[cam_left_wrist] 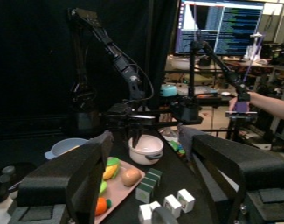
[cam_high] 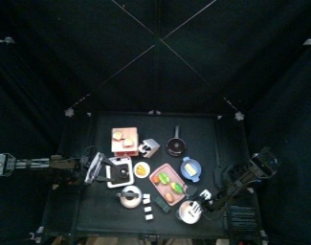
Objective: Grab pot
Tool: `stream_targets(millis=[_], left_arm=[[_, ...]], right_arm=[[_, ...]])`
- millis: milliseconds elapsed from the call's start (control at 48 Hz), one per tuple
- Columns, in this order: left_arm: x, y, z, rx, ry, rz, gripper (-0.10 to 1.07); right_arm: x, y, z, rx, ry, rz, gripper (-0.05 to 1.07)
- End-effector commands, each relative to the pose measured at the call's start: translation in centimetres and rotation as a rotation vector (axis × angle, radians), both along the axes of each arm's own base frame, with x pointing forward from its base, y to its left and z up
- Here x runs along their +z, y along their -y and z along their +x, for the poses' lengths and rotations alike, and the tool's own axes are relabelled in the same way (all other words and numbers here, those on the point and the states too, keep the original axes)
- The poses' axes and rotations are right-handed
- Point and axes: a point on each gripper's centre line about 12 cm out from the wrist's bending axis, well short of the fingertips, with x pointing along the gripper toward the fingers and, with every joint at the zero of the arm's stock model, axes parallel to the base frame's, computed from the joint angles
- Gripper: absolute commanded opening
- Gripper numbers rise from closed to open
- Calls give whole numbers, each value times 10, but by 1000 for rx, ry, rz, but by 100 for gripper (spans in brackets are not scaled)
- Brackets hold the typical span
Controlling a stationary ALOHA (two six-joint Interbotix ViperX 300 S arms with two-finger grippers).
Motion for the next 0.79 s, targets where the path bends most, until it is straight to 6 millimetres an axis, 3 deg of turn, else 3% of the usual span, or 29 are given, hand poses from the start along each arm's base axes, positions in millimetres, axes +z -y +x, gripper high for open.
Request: stream_targets(millis=[0,229,417,771], left_arm=[[5,0,1,0,14,0,96],[4,-1,1,1,11,-3,96],[5,0,1,1,12,-2,96],[5,0,1,1,12,-2,96]], right_arm=[[4,0,0,-9,9,15,49],[22,-4,0,-12,50,66,35],[42,-4,-1,-13,93,91,35],[50,8,6,-11,135,46,35]])
